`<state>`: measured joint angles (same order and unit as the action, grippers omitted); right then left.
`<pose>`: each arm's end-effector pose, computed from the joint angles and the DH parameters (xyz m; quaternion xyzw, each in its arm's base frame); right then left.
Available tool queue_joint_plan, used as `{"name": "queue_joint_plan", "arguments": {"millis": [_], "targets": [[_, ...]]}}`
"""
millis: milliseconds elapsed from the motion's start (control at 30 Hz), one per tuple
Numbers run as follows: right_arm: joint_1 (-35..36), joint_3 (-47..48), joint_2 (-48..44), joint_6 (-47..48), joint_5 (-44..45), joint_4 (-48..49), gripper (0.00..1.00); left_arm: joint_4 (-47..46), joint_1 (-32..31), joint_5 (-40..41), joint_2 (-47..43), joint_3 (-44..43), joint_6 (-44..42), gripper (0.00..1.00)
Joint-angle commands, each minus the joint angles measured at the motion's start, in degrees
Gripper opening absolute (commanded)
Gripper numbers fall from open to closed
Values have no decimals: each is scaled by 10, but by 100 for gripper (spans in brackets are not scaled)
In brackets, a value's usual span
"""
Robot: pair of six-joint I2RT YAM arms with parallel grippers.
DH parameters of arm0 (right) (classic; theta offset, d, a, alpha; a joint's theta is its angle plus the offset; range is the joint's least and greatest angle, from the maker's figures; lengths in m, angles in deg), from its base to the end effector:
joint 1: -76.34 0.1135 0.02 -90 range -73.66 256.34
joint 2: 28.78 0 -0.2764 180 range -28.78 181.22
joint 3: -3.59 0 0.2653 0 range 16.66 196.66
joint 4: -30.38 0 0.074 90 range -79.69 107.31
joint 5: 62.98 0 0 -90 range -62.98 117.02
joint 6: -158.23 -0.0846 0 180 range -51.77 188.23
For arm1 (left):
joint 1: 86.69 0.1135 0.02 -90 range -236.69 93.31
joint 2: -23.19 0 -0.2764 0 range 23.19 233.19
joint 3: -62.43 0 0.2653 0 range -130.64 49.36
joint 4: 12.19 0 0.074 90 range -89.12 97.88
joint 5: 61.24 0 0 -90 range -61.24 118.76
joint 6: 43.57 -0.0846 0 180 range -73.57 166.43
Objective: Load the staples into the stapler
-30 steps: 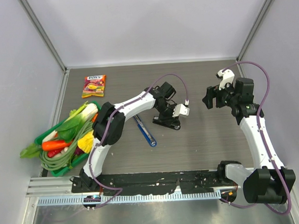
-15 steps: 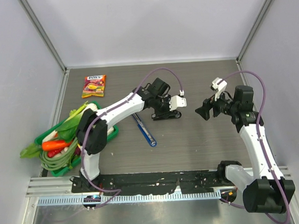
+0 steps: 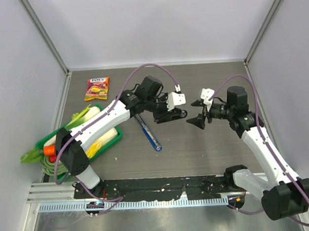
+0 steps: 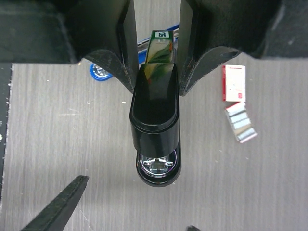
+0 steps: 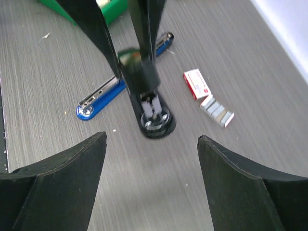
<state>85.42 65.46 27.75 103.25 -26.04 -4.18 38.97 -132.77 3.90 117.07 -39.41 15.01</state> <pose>0.2270 0.1048 0.3078 -0.4992 0.6305 0.2739 0.5275 0.2597 -0.3210 0.3228 0.6276 0.6455 -0.2454 0.3595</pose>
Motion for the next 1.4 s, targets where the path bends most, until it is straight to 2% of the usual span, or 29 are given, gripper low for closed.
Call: {"name": "queue_joint_plan", "arguments": {"millis": [0,200,467,567,700,767,967,1033,1167,1367], "targets": [[44,37,8,46,-19,47,81,-17,-1,-33,-27,14,38,0],[98,40,34,80,7,32,81,-20,-1,-50,-40,33,39,0],[111,22,71,103,3,42,76,-25,-1,-92,-42,33,59,0],[113,17,83,96,8,54,72,-24,-1,-102,-44,33,64,0],[113,13,94,108,13,45,58,-30,3,-112,-49,33,75,0],[113,8,94,120,9,34,58,-40,14,-118,-54,34,83,0],[113,-5,91,127,2,33,70,-60,39,-142,-62,38,112,0],[113,-6,93,123,2,46,70,-62,40,-146,-63,40,113,0],[113,-20,99,85,12,88,56,-68,41,-156,-68,42,124,0],[113,-33,99,88,18,91,46,-78,52,-162,-75,47,137,0]]}}
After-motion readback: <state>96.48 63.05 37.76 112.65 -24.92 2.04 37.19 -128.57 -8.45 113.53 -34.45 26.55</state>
